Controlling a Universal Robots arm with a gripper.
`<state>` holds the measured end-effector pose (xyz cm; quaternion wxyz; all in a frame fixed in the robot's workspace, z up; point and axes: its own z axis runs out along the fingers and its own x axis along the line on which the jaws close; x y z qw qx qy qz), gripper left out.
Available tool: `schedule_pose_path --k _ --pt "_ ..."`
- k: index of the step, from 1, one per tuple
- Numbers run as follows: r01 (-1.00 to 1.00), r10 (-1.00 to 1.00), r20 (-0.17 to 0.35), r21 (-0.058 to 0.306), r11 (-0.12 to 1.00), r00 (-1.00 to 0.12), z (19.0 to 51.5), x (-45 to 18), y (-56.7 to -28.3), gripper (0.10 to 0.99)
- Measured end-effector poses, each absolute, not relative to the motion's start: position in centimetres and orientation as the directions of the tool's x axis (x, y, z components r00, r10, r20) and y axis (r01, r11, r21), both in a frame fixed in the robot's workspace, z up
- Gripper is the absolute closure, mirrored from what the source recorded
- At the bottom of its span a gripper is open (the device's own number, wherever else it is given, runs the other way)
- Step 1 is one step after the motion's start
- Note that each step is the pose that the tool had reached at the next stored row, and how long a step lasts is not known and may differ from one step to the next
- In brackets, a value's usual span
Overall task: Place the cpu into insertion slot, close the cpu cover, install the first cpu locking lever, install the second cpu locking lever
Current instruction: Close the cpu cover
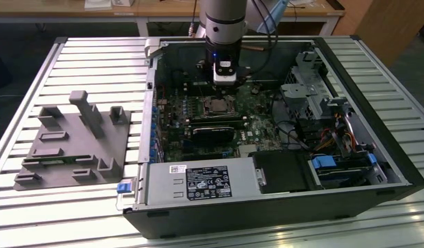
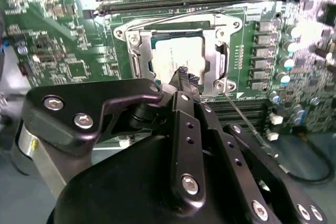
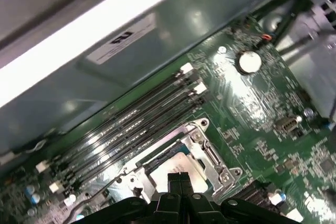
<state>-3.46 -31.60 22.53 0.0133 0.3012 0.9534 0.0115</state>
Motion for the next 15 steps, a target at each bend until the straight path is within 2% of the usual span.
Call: schedule_pose_path --k 15 --pt "0.332 0.333 -0.018 0.030 0.943 -0.943 22.41 -3.46 -31.60 0.980"
